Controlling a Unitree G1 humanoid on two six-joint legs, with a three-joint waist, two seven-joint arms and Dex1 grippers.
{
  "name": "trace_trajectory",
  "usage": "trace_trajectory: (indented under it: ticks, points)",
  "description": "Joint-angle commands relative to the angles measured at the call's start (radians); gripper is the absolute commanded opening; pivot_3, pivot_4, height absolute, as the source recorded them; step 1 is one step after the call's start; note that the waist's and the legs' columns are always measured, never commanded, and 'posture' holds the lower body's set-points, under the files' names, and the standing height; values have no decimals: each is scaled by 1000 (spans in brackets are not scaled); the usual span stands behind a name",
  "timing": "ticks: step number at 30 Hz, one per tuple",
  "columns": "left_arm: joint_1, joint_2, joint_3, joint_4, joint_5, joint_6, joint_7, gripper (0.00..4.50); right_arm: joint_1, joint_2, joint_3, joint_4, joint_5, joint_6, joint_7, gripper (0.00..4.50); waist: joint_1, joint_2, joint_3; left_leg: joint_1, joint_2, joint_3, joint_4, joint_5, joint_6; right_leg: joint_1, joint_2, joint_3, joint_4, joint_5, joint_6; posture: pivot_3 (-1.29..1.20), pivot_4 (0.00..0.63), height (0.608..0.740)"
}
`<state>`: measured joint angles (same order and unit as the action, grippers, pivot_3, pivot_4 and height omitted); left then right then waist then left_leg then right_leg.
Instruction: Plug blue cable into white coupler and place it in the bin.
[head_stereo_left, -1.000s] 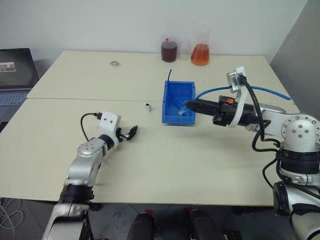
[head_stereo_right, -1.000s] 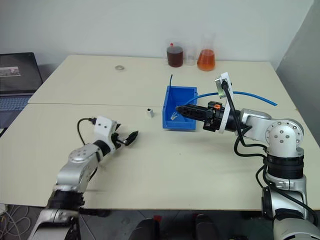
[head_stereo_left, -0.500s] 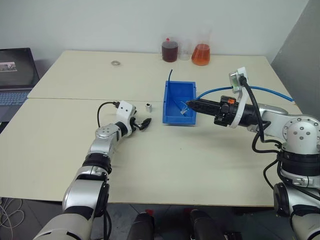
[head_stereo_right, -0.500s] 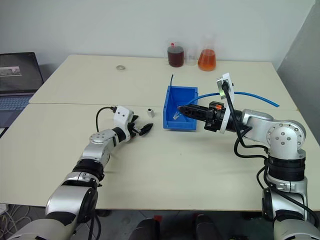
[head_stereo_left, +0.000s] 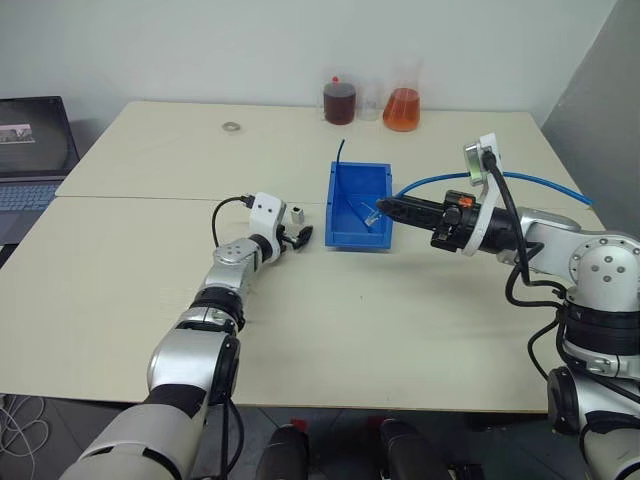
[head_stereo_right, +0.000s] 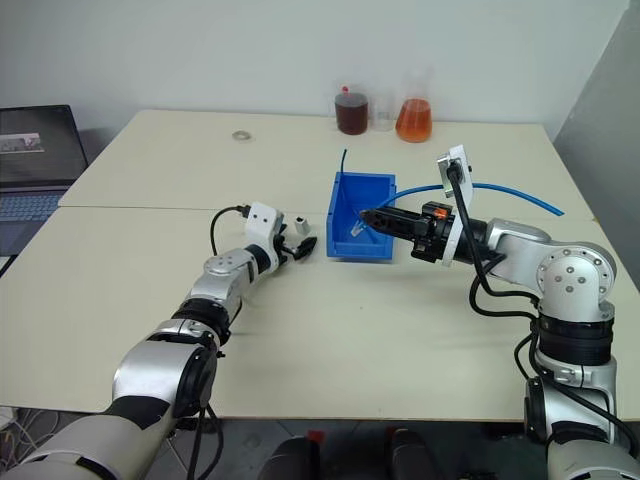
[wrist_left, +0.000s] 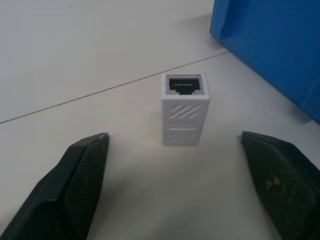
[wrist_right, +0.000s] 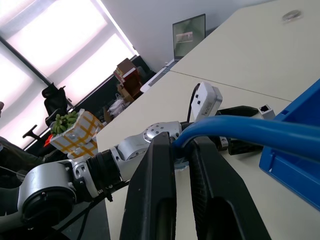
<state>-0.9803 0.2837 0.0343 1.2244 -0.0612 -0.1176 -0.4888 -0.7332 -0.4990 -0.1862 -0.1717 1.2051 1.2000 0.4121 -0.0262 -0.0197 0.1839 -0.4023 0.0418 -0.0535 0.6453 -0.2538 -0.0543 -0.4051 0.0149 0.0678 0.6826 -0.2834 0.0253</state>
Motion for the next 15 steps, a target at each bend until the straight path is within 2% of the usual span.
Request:
trace_trajectory:
  ticks: [1,4,10,15]
  points:
    - [-27,-6,3,33,29,2,27,4415,-10,3,-34,-33,26,-22,-6,116,0,0,0,0,0,0,0,0,0,0,0,0,0,0,0,0,150,740]
    - [-26,4,8,42,34,-2,21,3948,-5,1,-47,-34,34,-20,-18,116,-2,0,0,0,0,0,0,0,0,0,0,0,0,0,0,0,150,740]
    - [-19,20,18,47,40,2,17,2447,5,2,-55,-40,42,-15,-30,116,-8,0,0,1,1,0,0,0,0,0,1,0,1,0,0,0,150,740]
    - [-21,24,18,48,48,8,21,1523,3,2,-52,-31,43,-17,-33,116,-10,0,0,1,1,0,0,0,0,0,1,1,2,0,0,0,150,740]
